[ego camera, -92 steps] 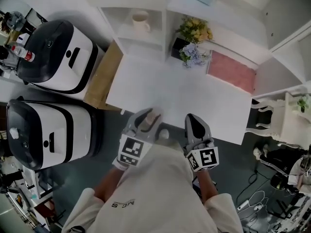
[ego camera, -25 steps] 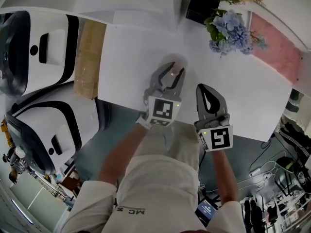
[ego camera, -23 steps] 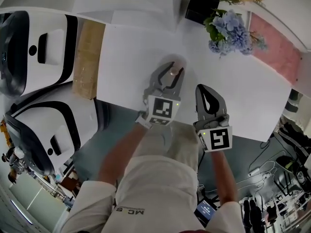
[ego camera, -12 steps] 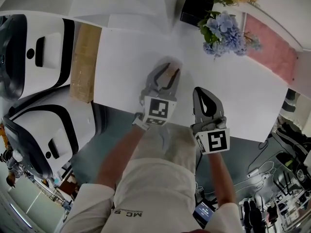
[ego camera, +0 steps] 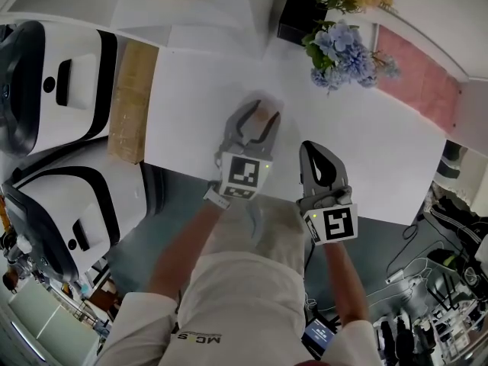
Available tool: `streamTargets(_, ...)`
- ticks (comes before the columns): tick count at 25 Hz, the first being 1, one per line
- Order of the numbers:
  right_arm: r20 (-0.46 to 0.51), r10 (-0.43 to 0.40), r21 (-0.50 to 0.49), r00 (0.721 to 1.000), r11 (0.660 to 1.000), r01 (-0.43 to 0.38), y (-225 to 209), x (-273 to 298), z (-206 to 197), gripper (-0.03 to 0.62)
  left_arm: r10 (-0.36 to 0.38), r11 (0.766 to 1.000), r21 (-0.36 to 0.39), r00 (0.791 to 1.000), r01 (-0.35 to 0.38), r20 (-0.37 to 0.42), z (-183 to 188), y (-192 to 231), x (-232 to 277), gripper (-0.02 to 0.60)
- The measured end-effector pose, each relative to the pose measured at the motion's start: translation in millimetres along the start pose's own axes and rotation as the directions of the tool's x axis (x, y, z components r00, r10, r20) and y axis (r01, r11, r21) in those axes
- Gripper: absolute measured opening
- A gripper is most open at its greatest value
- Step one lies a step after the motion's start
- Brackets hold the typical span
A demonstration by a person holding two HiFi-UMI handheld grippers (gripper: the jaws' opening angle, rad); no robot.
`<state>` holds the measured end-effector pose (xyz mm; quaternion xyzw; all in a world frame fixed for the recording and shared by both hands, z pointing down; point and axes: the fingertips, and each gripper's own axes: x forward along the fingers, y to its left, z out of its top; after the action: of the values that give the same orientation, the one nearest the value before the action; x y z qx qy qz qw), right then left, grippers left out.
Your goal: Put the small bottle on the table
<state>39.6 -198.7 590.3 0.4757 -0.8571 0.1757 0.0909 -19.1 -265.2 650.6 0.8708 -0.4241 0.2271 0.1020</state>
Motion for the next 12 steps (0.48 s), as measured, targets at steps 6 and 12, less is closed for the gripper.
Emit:
streamTargets(6, 0.014, 0.005, -0.004, 1.0, 1.0, -0.005, 3.3, -10.1, 7.8, -0.002, 0.016, 1.0, -0.013, 0.999, -0.015, 0.028, 16.6, -1.1, -18.3, 0.181)
streamTargets(12, 0.032, -0.003, -0.014, 0.999, 1.0, 0.003, 10.0, -25.8, 21.5, -0.002, 0.029, 0.999, -0.039, 0.998, -0.026, 0.056, 34.4, -4.7, -49.0, 0.133)
